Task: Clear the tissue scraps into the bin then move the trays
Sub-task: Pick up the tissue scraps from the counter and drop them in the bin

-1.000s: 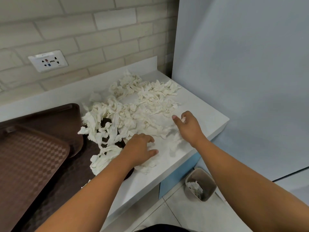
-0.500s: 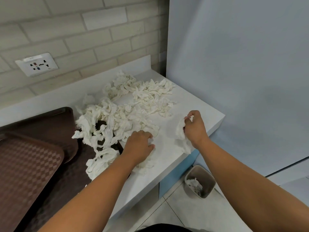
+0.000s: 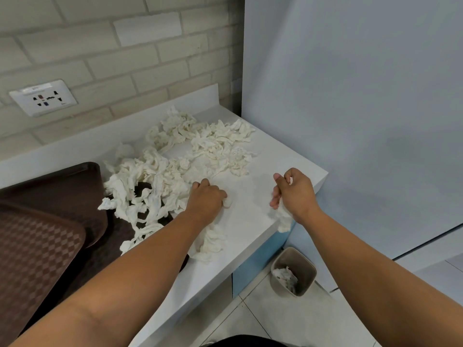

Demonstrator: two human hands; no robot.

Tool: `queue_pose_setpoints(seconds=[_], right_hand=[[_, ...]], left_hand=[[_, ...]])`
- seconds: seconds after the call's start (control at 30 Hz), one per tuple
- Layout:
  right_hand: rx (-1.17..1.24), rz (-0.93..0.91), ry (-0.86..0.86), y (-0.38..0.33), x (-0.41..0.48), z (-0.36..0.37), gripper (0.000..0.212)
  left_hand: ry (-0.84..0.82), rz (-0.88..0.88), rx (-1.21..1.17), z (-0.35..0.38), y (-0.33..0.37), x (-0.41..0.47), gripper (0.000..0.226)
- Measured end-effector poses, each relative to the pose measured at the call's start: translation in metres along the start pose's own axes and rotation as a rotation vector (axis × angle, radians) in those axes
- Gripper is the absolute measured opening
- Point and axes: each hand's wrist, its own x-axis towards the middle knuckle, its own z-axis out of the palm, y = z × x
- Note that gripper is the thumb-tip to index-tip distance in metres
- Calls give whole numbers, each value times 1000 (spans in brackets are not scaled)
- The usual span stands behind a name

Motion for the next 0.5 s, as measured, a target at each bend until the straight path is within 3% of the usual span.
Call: queue_pose_setpoints(seconds=[0.2, 0.37, 0.5], right_hand=[[-195, -50, 52, -2, 5, -21, 38], [-19, 34, -60, -10, 7, -35, 7], [1, 66, -155, -15, 7, -55, 37]], left_hand=[[292, -90, -534, -38, -9, 15, 33], [415, -158, -808, -100, 0, 28, 25], [391, -245, -1140, -141, 12, 38, 13]])
